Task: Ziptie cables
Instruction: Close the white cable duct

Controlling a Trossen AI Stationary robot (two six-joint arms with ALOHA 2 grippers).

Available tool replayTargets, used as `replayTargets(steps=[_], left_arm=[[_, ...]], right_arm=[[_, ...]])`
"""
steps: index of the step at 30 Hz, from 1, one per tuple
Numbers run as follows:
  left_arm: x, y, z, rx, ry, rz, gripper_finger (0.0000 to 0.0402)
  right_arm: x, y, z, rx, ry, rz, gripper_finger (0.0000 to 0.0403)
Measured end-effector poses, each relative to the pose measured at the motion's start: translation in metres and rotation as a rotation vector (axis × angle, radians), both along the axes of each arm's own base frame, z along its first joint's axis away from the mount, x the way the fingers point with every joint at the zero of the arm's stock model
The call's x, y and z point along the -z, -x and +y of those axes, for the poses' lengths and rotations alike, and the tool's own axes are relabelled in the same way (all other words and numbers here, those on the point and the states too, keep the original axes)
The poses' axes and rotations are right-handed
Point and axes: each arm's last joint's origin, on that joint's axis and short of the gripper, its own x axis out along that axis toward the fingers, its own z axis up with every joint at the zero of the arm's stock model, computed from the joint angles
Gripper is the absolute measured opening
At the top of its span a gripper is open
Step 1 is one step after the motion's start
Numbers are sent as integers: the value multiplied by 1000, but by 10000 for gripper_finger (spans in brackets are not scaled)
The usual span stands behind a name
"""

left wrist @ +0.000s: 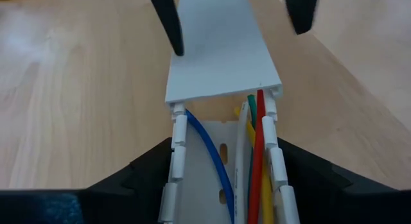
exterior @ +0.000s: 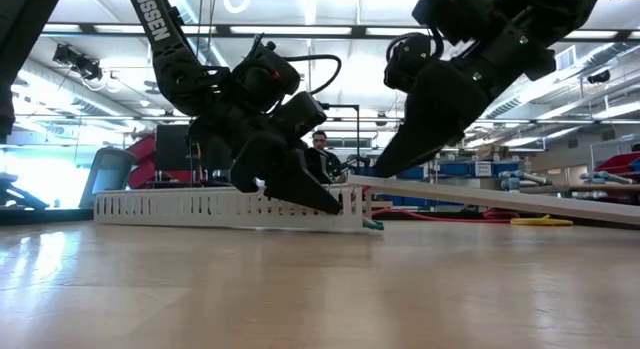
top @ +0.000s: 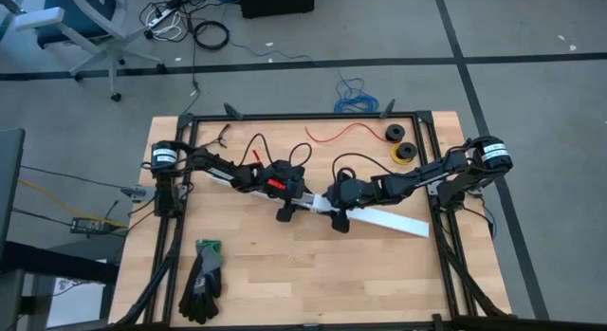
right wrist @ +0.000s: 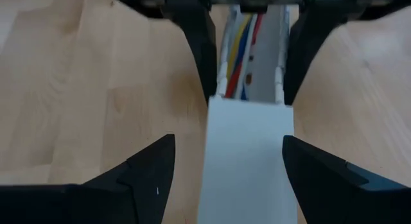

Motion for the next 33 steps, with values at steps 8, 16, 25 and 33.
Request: replayTargets(steps=[8,16,25,33], left_arm=[[0,0,0,-3,-2,1,250],[1,1,0,-4,-1,11,250],[1,1,0,-5,-1,11,250],[0,0,0,-8,-5,1,250]], right_arm=[[-6,-4,0,23,-12,-80,255],[-4,-3,-1,81,-61,-53,123],[1,1,-1,115,-104,4,13],[9,-4,-5,105,-145,4,2]])
